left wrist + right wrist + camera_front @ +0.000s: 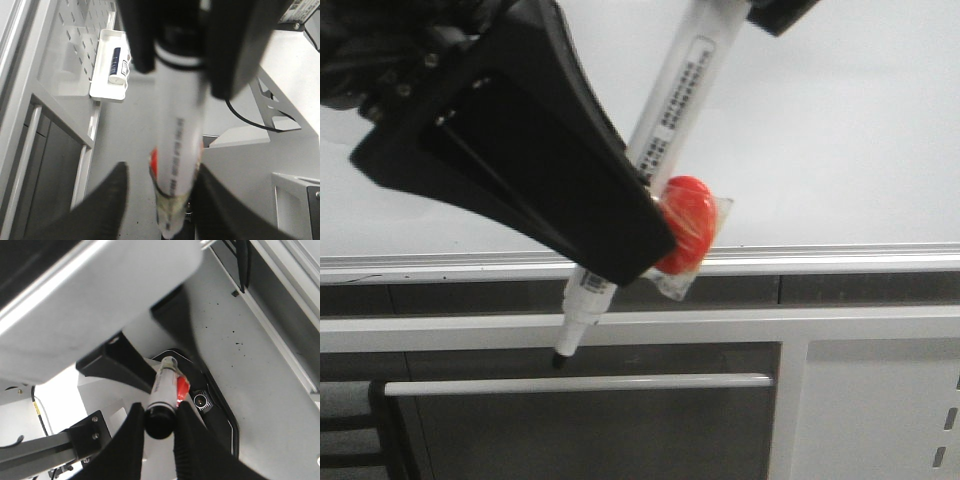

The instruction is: Write number 1 on whiteboard

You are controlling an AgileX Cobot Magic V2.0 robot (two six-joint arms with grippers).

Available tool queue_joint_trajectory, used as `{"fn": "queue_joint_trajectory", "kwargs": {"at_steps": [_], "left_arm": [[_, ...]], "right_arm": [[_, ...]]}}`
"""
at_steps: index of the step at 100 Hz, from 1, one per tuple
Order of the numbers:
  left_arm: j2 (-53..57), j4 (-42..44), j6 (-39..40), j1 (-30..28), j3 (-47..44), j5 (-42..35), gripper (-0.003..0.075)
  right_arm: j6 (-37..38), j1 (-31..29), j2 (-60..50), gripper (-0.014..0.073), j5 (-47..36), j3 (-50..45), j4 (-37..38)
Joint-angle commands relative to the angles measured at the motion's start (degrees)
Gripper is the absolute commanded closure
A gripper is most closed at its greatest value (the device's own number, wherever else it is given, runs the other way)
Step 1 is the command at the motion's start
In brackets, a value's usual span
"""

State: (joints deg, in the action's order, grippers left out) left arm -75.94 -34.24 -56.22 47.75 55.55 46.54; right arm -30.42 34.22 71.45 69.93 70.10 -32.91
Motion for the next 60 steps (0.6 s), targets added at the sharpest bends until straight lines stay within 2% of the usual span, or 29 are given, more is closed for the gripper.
{"fn": "queue_joint_trajectory", "kwargs": {"at_steps": [1,15,29,39,60], "left_arm": [[2.05,-2.86,1.82,-0.20,1.85,-2.30,0.0271],[5.14,-4.00,3.35,-3.28,1.85,-2.40,0.0261],[10.68,-7.10,3.35,-8.42,1.85,-2.69,0.0261],[14.84,-9.73,3.35,-12.18,1.85,-3.58,0.0261],[22.55,-15.03,3.35,-17.70,-0.55,-9.17,0.0267]], "right_arm": [[-0.24,0.16,-1.09,0.0638,-2.07,1.81,-2.22],[1.67,0.16,-2.22,0.0636,-3.55,1.81,1.18],[5.99,0.16,-5.97,0.0636,-7.47,1.81,6.92],[7.47,0.16,-9.43,0.0636,-10.09,1.03,8.21],[10.91,0.16,-19.05,0.0636,-19.80,-7.47,11.19]]}}
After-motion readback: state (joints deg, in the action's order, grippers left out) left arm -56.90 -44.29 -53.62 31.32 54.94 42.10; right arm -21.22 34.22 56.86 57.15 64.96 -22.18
